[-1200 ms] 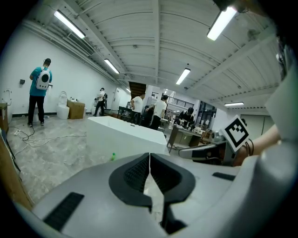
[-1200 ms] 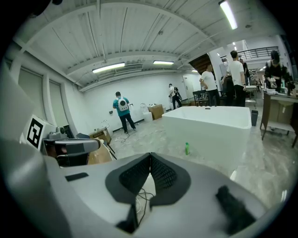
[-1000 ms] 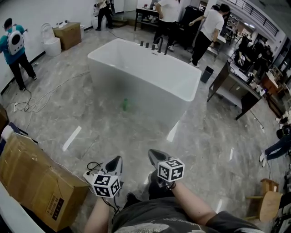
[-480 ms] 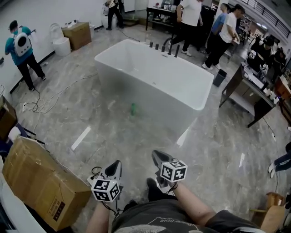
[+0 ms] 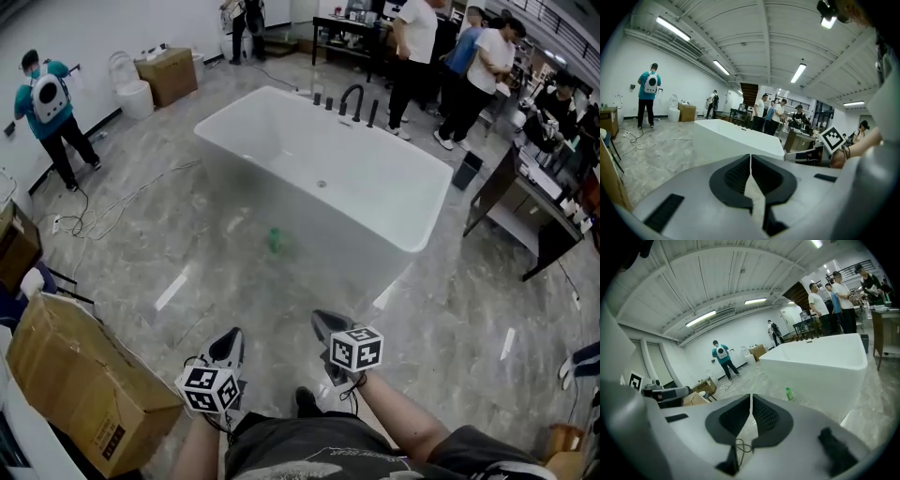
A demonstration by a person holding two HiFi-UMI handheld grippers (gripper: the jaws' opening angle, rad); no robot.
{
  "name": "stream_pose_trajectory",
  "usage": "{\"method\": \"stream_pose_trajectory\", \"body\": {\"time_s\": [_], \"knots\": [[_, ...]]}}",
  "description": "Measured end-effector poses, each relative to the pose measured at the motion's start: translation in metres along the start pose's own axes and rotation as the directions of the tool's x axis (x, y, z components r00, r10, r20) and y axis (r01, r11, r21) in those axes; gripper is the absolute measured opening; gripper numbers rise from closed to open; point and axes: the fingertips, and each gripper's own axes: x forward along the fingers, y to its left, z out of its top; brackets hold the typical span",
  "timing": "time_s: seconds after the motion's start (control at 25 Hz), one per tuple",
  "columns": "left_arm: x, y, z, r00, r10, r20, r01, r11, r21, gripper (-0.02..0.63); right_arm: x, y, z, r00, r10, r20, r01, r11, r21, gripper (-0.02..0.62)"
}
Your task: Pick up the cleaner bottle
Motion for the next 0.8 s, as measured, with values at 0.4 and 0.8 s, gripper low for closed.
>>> {"method": "stream_pose_trajectory", "body": {"time_s": [0.4,0.8], "knots": [[0.042,0.016,0.018,0.999,0.045,0.010,-0.045,0.999,-0.008,0.020,0.031,-0.041,0.012,0.999,-0.021,-0.027,0.023,0.999,0.040,0.028],[0.109,0.097,0.041,0.999,-0.045,-0.010,0.045,0.998,-0.034,0.020,0.103,-0.055,0.041,0.989,-0.149,-0.008,0.149,0.985,0.086,0.028]]}}
